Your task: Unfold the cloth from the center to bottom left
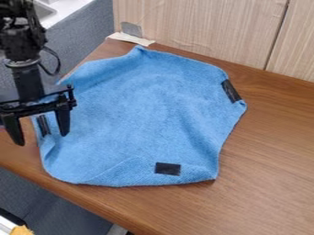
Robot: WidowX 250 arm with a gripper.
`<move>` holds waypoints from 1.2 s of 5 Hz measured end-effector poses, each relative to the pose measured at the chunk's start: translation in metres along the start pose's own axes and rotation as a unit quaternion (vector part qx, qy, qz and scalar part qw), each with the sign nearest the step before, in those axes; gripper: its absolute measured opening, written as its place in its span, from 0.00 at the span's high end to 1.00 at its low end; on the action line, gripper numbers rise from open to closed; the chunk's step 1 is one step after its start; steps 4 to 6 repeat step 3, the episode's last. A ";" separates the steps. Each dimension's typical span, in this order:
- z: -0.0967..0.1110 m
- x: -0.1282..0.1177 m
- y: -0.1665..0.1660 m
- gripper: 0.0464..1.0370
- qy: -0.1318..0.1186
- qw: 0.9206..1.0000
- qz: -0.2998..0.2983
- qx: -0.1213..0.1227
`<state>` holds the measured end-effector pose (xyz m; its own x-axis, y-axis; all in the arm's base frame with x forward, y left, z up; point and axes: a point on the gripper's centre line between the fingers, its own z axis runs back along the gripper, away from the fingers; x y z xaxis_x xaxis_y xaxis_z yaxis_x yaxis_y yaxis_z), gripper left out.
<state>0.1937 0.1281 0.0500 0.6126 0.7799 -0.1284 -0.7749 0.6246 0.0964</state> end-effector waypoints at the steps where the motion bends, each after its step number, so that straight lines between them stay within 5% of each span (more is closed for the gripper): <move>1: 0.011 -0.001 0.000 0.04 0.006 1.000 -0.007 -0.006; 3: 0.036 0.003 0.002 0.04 -0.010 0.999 -0.041 -0.018; 6: 0.036 0.003 0.002 0.04 -0.010 0.999 -0.041 -0.018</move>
